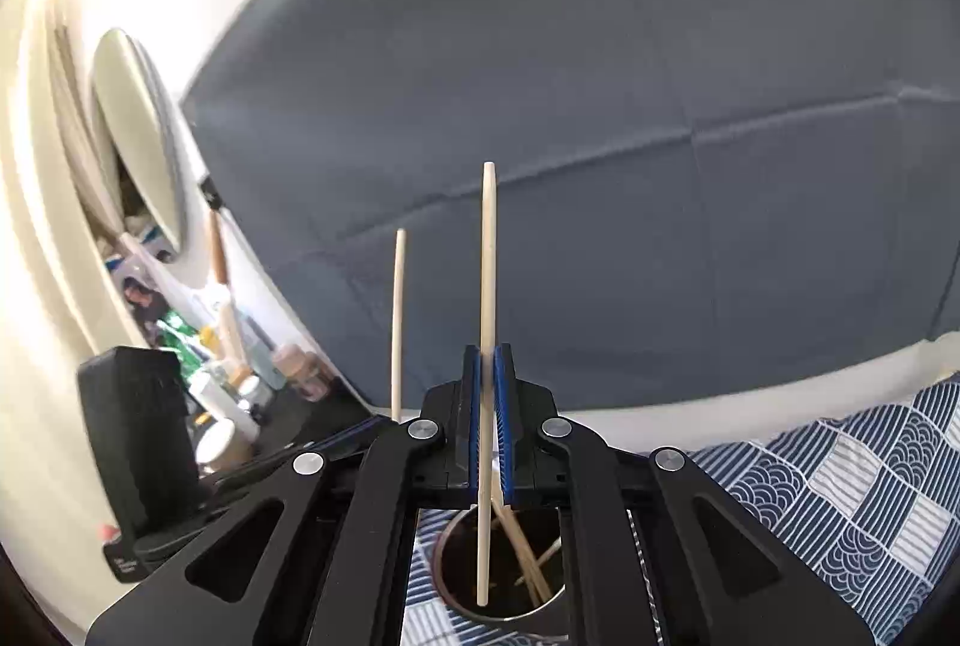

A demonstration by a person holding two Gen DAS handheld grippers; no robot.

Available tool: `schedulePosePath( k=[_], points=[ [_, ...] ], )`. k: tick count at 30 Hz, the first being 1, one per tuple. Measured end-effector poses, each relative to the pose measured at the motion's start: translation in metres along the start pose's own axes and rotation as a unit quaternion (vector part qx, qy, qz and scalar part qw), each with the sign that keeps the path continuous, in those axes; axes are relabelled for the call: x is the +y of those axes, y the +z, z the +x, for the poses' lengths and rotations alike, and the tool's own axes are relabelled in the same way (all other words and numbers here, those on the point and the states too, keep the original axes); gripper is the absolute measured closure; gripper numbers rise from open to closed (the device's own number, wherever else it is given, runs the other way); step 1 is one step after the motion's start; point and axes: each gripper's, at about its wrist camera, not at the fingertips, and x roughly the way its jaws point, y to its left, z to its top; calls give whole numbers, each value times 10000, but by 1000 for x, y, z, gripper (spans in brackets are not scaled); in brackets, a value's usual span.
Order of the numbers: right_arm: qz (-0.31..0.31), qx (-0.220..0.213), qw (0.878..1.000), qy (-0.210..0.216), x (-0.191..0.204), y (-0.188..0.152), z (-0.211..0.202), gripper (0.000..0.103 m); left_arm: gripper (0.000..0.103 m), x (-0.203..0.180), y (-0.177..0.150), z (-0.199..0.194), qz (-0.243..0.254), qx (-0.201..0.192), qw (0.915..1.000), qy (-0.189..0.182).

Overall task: Organize utensils
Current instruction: 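Lower both sticks into the black cup and open both grippers, then move both grippers back down to the remaining loose sticks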

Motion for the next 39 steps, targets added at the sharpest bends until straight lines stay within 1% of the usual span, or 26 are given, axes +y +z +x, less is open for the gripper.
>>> schedulePosePath(
  k=[6,11,15,16,19,24,25,27,28,29,30,31,32,33,34,36,38,39],
  points=[
    [66,241,9995,-171,-12,-19,35,98,98,13,-17,27,-37,126,9999,-92],
    [51,342,9991,-264,-17,-35,45,98,98,22,-32,40,-90,237,9996,-145],
    [0,427,9985,-340,-23,-47,41,98,98,26,-38,34,-170,261,9992,-248],
    [4,440,9985,-311,-23,-48,40,95,98,27,-39,31,-170,268,9992,-251],
    [64,383,9990,-223,-25,-47,30,94,96,26,-37,21,-122,266,9995,-115],
    [2,280,9994,-204,-23,-37,7,94,80,15,-30,-3,-75,140,9998,99],
    [-5,258,9995,-202,-22,-35,2,94,74,11,-28,-9,-56,124,9998,152],
    [4,231,9995,-208,-22,-31,-8,92,72,2,-26,-20,10,90,9996,253],
    [23,217,9995,-207,-22,-30,-14,87,68,-4,-25,-26,38,84,9995,313],
    [34,211,9996,-194,-22,-28,-20,84,64,-8,-24,-30,44,73,9993,351],
    [35,211,9996,-194,-23,-27,-27,79,62,-13,-24,-36,61,52,9991,410],
    [27,213,9996,-206,-23,-26,-31,73,55,-17,-24,-39,71,43,9989,455],
    [18,211,9995,-228,-23,-25,-37,70,49,-22,-24,-44,70,24,9986,515],
    [17,207,9995,-242,-24,-24,-44,64,48,-26,-25,-48,64,9,9985,551],
    [20,206,9995,-242,-25,-24,-50,60,47,-29,-26,-51,62,13,9984,564],
    [53,199,9994,-288,-29,-24,-63,36,47,-39,-30,-58,85,18,9981,614],
    [74,110,9993,-358,-32,-24,-75,31,39,-48,-33,-65,88,-18,9979,643],
    [93,96,9992,-365,-35,-24,-83,27,37,-51,-35,-67,75,-36,9979,648]
  ],
)
